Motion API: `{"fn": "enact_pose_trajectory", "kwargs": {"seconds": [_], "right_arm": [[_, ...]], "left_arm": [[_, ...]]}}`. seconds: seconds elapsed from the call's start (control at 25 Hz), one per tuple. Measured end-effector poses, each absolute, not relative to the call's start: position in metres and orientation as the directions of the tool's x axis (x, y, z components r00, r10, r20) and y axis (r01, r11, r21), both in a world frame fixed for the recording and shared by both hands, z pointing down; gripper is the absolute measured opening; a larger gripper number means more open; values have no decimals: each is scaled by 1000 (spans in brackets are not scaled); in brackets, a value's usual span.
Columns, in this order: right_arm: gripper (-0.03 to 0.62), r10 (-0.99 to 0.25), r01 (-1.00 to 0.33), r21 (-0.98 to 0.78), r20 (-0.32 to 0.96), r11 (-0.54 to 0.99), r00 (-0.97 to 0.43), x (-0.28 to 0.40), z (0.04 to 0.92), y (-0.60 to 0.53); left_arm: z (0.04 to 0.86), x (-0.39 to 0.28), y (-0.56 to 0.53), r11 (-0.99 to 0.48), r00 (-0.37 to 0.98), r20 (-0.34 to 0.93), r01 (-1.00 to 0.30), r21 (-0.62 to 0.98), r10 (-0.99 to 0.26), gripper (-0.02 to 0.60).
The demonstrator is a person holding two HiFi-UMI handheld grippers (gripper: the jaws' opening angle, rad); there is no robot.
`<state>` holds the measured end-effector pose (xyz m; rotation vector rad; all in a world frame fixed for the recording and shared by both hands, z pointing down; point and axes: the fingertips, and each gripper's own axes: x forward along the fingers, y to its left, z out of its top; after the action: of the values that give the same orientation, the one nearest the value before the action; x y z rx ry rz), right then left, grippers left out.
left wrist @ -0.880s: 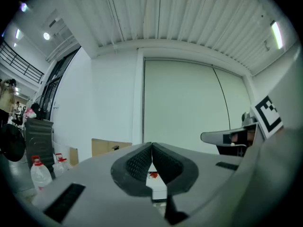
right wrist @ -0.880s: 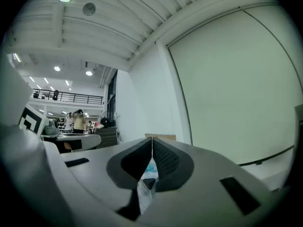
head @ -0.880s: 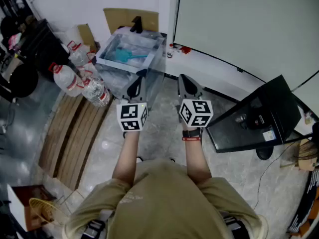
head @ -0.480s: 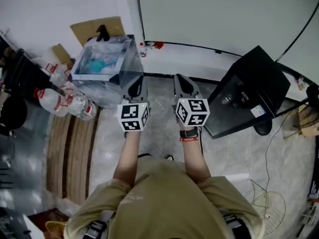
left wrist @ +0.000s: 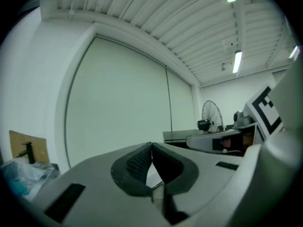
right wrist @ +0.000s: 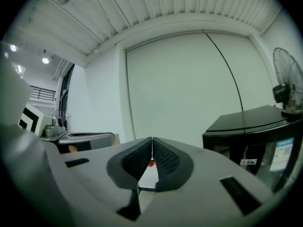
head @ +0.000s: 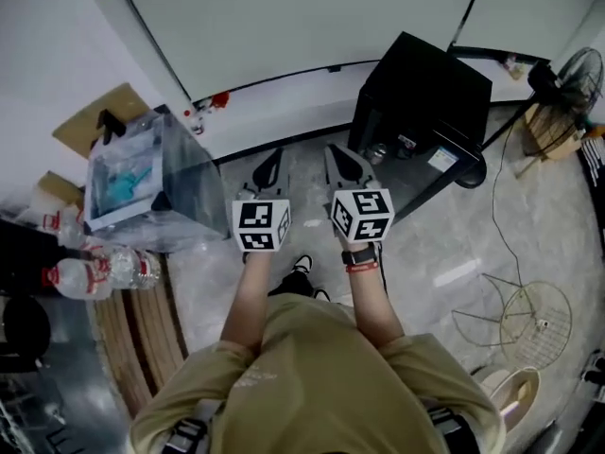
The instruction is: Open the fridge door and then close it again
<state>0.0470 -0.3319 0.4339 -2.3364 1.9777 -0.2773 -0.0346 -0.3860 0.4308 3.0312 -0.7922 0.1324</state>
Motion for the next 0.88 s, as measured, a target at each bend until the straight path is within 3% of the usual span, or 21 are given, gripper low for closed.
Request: {"fn": "enact_pose_trajectory", "kwargs": {"seconds": [0.56,0.88], "right_arm": [[25,-819,-816,-99,151,-570,553,183,439,-308],[25,-754,-774,6,221,-634,619,223,442,-289]], "left_arm": [[444,138,-379,-999,995,96,-38,-2,-38,20],[490,172,-386,-995,979,182,78,55,87,20]]}}
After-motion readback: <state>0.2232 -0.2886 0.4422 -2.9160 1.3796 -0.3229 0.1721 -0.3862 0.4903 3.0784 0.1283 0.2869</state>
